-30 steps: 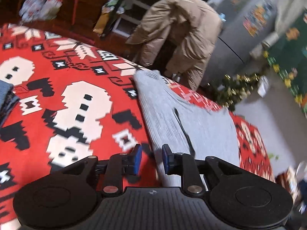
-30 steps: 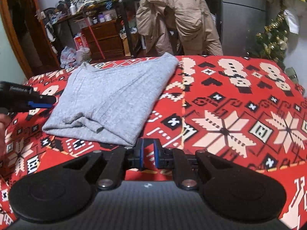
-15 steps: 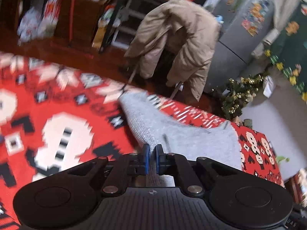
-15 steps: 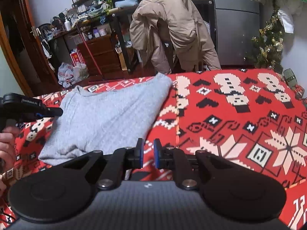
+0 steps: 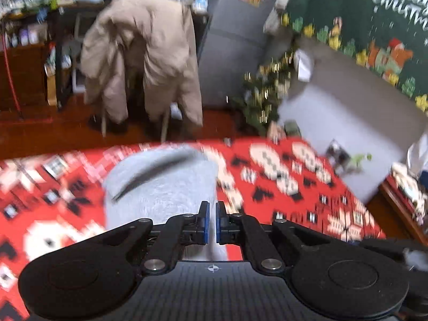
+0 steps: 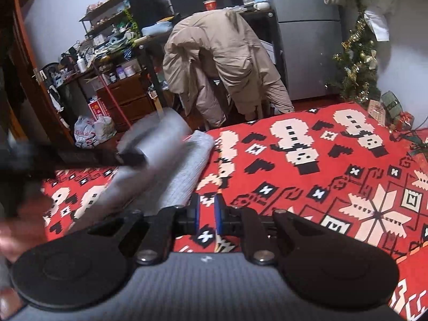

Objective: Fold clothes

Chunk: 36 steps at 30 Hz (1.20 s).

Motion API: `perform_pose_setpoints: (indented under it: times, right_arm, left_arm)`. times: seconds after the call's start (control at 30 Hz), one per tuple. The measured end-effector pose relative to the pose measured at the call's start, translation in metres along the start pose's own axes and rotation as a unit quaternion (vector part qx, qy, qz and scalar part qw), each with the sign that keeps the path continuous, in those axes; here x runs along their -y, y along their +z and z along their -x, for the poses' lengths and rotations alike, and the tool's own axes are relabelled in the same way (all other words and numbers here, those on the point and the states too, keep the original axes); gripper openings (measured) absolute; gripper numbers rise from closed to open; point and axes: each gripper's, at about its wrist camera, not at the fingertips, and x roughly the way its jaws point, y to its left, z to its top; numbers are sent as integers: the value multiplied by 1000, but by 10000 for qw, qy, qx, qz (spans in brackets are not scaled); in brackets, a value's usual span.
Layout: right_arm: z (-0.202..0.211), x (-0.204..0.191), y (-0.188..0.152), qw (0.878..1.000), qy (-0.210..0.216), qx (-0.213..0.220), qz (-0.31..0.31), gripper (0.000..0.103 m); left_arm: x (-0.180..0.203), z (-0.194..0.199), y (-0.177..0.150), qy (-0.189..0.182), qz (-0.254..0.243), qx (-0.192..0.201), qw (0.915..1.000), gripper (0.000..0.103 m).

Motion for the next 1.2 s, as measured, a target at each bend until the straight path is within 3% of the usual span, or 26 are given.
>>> perform_pose_setpoints:
  times: [0.1, 0.2, 0.27, 0.5, 0.67, 0.7, 0.77, 0.97, 1.2]
  right_arm:
    - [-6, 4, 3, 9999, 114, -39, -54, 13]
    - [-18, 2, 7, 9994, 318, -81, -93, 15]
    - [-29, -3, 10, 9985, 499, -131, -163, 24]
    - [-88, -19, 28, 9946, 803, -441, -480, 35]
    - [-123, -18, 35, 9912, 819, -672, -788, 37]
    - [-125, -19, 36, 9917, 786, -645, -784, 35]
    - [-126, -26, 40, 9941, 710, -519, -630, 12]
    - [-105, -55, 61, 9971, 703, 132, 257, 10]
    - [-142, -12, 58, 9990, 230, -356, -151, 10]
  left_arm:
    - [-8, 2, -11, -129, 231, -117, 9996, 7]
    - [-20, 26, -17, -139, 318, 62, 9994, 18]
    - [-32, 43, -19, -134, 426, 146, 9989, 21]
    - [-74, 59, -28, 317, 707, 84, 9970, 21]
    - [-94, 66, -34, 295, 957, 127, 9949, 21]
    - [-95, 66, -34, 317, 957, 139, 9948, 21]
    - [-96, 65, -33, 326, 973, 139, 9946, 21]
    - [-89, 65, -31, 331, 747, 242, 9964, 21]
    - [-82, 56, -31, 212, 653, 134, 9976, 21]
